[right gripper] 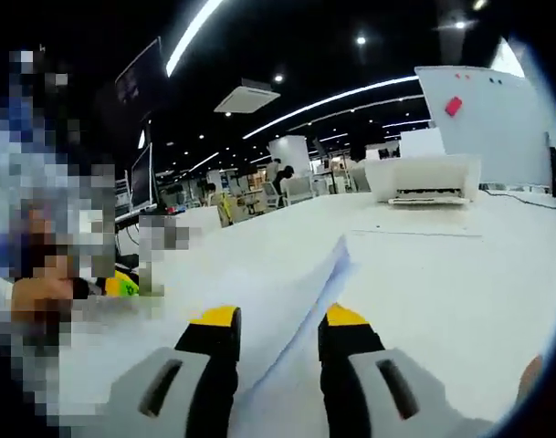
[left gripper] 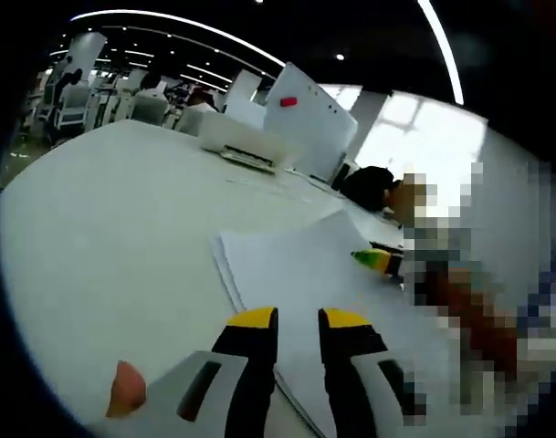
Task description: Organize the stack of printing papers by aligning and flattening the scattered papers on the table
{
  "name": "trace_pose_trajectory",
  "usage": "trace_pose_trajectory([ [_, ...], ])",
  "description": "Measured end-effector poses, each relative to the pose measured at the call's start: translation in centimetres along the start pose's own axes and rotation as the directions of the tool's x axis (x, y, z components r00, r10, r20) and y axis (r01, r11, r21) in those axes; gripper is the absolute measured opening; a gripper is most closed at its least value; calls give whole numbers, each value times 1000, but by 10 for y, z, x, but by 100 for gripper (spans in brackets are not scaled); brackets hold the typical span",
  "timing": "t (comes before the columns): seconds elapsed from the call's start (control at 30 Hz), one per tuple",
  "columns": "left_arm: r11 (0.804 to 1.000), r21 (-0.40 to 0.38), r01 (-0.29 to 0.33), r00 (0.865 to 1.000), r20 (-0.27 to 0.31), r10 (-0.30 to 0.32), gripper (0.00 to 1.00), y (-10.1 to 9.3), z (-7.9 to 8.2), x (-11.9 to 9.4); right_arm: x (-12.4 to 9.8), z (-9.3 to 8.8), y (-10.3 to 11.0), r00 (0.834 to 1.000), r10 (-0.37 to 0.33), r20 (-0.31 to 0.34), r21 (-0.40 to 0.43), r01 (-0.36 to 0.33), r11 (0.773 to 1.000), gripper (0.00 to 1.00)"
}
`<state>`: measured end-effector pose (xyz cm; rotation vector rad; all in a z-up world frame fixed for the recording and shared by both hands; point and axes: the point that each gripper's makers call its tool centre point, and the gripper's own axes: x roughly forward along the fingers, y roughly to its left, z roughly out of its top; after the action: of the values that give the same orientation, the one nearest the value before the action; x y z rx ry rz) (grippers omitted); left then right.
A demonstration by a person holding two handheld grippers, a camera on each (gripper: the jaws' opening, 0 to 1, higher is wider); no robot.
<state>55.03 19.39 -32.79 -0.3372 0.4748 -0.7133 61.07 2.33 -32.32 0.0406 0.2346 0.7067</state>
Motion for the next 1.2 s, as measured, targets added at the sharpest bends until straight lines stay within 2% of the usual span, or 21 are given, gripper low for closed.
trace_pose_trajectory([
  [0.1,1000,6,1,1000,16,-1,21,0,6,-3,-6,10,2,999,-4,35,-28,5,1000,38],
  [0.17,1000,7,-1,1000,24,0,21,0,9,-4,-7,16,-1,999,-26,47,-122,31,992,50],
  [0.23,1000,10,5,999,37,-5,21,-3,12,-6,-11,22,-9,996,-67,63,-196,78,978,58],
  [0.3,999,34,5,998,55,-7,21,-4,17,-9,-17,28,-16,993,-86,80,-212,102,972,57],
  [0.37,995,96,34,992,121,-45,20,-12,31,-14,-23,35,-13,993,-74,96,-240,95,966,52],
  [0.47,981,169,100,966,221,-137,20,-32,52,-26,-43,61,7,982,-34,185,-359,99,928,53],
  [0.53,964,254,82,952,265,-151,22,-42,61,-38,-55,73,19,974,-15,226,-416,110,903,56],
  [0.6,933,352,73,939,291,-183,29,-54,67,-54,-69,86,36,963,18,269,-465,114,878,61],
  [0.63,917,395,49,930,316,-186,34,-59,70,-63,-77,93,45,956,35,290,-473,112,874,63],
  [0.67,905,425,22,910,365,-194,37,-66,77,-78,-83,100,55,947,52,318,-474,111,873,65],
  [0.7,900,435,20,903,378,-203,41,-69,79,-81,-89,105,65,938,76,339,-479,102,872,66],
  [0.73,876,482,10,879,413,-237,46,-80,84,-95,-95,109,75,932,99,348,-490,91,867,66],
  [0.77,867,499,-16,867,439,-237,50,-85,87,-104,-102,116,88,919,125,374,-493,83,866,66],
  [0.8,855,517,-43,856,460,-235,53,-90,89,-112,-104,120,94,911,134,390,-496,85,864,67],
  [0.87,831,554,-52,840,475,-264,62,-104,91,-124,-110,123,110,909,150,388,-496,69,866,70],
  [0.93,824,564,-62,837,479,-264,70,-111,90,-132,-114,126,127,902,179,393,-502,48,863,75],
  [0.97,818,572,-58,837,475,-272,72,-114,88,-136,-116,125,134,903,183,388,-504,42,863,76],
  [1.03,821,569,-39,835,471,-286,79,-121,82,-143,-122,125,148,898,201,391,-508,29,861,77],
  [1.1,821,571,-33,834,468,-292,85,-124,78,-148,-130,123,159,886,216,409,-482,9,876,78],
  [1.17,817,576,-27,823,477,-309,90,-129,68,-157,-138,118,169,867,230,441,-454,-6,891,82],
  [1.2,815,579,-27,819,481,-314,92,-131,64,-161,-140,115,173,867,231,442,-451,-8,893,85],
])
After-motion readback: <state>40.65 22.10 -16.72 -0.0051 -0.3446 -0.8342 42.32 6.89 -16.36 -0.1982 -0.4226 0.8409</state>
